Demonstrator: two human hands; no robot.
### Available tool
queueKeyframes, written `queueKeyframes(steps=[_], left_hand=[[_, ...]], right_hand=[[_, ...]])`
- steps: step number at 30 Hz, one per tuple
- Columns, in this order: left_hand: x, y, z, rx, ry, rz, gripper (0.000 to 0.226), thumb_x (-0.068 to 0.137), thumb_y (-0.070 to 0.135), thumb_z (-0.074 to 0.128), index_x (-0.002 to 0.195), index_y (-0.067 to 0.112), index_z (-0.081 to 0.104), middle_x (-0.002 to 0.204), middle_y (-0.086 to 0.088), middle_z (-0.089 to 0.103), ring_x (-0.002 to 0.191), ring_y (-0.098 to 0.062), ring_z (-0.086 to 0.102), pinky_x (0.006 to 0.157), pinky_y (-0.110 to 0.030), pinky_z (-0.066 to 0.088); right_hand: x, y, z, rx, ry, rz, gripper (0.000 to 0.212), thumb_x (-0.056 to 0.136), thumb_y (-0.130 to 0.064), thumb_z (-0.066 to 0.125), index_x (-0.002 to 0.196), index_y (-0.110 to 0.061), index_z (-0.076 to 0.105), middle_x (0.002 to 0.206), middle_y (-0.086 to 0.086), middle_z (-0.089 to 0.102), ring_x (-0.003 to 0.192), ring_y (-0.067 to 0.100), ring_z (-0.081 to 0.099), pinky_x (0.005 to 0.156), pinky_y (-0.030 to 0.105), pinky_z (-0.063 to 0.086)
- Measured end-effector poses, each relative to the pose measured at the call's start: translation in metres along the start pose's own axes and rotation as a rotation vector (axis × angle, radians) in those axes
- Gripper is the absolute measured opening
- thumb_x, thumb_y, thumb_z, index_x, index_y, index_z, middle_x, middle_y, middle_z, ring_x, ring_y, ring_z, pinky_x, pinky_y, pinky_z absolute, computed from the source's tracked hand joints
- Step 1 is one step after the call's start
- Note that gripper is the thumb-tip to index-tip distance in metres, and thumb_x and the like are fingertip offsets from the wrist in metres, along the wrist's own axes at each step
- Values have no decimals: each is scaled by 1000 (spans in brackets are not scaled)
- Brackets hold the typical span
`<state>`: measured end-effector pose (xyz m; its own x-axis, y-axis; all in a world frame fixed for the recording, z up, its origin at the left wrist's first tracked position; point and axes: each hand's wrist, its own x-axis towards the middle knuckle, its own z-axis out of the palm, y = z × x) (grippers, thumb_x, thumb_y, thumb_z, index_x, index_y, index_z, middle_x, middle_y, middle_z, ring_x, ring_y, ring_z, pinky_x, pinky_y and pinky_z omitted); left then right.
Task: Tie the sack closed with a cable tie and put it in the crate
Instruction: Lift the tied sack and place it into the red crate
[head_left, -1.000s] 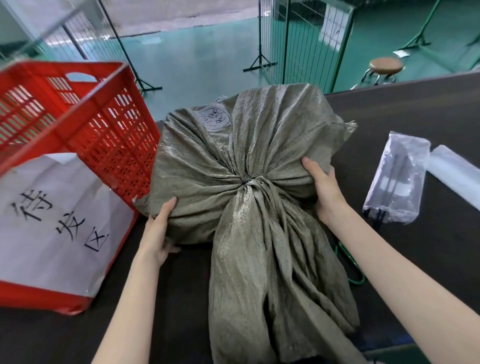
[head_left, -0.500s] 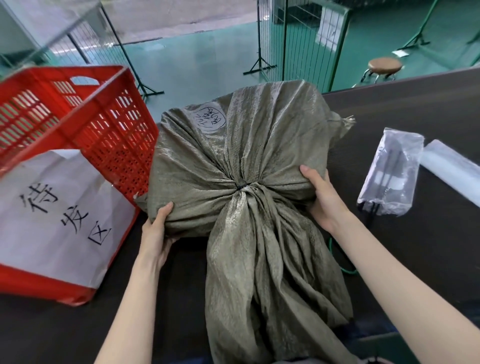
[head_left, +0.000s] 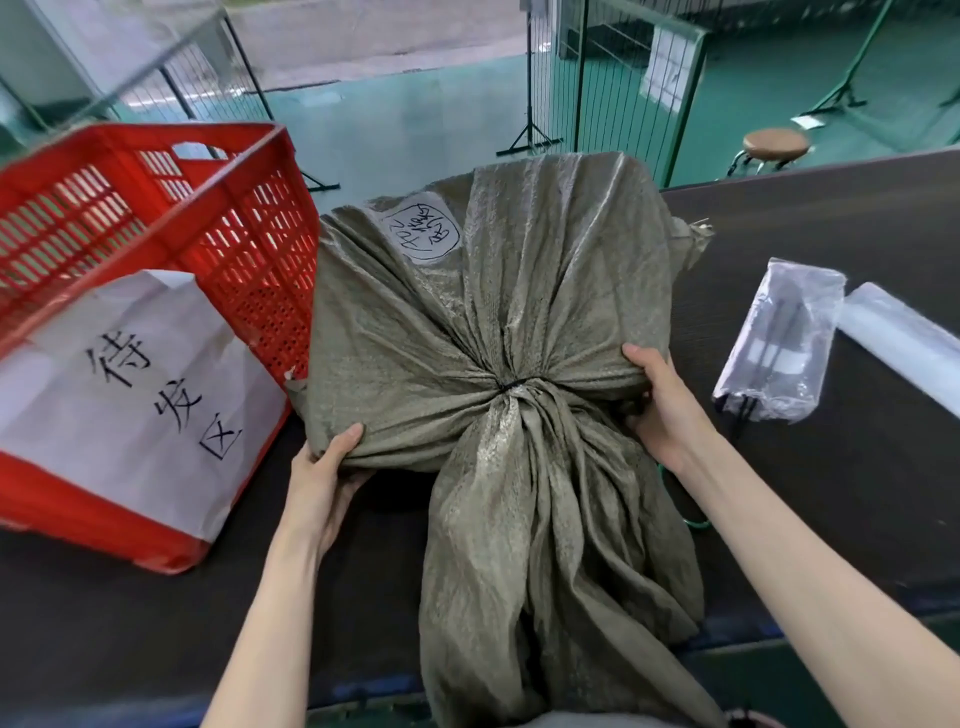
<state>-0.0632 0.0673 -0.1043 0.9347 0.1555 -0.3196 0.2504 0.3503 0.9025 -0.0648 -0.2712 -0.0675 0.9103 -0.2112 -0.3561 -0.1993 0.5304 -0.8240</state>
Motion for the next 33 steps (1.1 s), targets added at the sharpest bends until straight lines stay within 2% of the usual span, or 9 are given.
queueKeyframes(steps=[5,8,10,13,16,20,23,29,33], left_hand=[[-16,8,5,24,-38,54,30,88,9,62,117,14,62,120,-7,69,116,-25,62,100,-50,47],[-25,18,14,55,-66,114,25,87,7,62,110,16,65,115,-6,70,115,-25,62,99,-51,48],[-30,25,23,67,-78,169,22,87,4,61,106,14,65,106,-3,73,111,-25,64,96,-46,51],[-37,41,38,80,-117,268,22,85,1,62,106,9,65,97,0,75,99,-19,68,91,-37,54],[-40,58,49,74,-148,357,26,84,-1,62,111,3,61,94,1,74,93,-17,69,85,-33,55],[-43,68,61,-4,-153,421,26,80,0,64,105,6,64,95,0,73,94,-19,67,87,-34,53],[-50,69,69,-87,-146,452,29,76,3,65,105,6,64,97,-4,71,96,-21,66,84,-32,53],[-53,88,78,-241,-80,545,29,74,1,60,82,25,75,84,9,72,85,-10,67,82,-32,49],[-50,106,75,-382,-17,563,36,71,5,62,104,20,65,98,5,70,98,-12,64,95,-38,47]], right_hand=[[-10,-1,-5,77,43,-41,23,86,-20,57,107,-31,54,94,-7,68,88,7,63,69,26,51],[-17,-1,-15,137,54,-45,28,84,-22,59,110,-27,54,99,-5,67,92,10,63,68,23,54],[-22,1,-23,211,52,-52,38,82,-24,60,120,-22,54,107,-1,67,97,12,64,71,23,56],[-30,-6,-27,311,43,-86,23,85,-22,55,107,-18,57,96,-2,71,91,12,64,75,23,56],[-42,-16,-22,401,16,-128,21,82,-20,53,99,-17,64,98,-1,71,93,13,64,93,28,51],[-55,-37,-8,546,-40,-232,21,73,-16,53,75,-18,74,84,-2,72,75,11,67,69,21,54],[-56,-56,2,628,-103,-307,25,65,-16,53,74,-18,77,87,0,73,84,16,67,91,30,50],[-48,-83,27,692,-237,-364,31,60,-12,58,88,-10,73,97,7,71,101,24,61,107,40,40],[-43,-97,54,693,-327,-379,32,62,-12,56,89,-7,72,95,9,72,97,25,63,106,40,41]])
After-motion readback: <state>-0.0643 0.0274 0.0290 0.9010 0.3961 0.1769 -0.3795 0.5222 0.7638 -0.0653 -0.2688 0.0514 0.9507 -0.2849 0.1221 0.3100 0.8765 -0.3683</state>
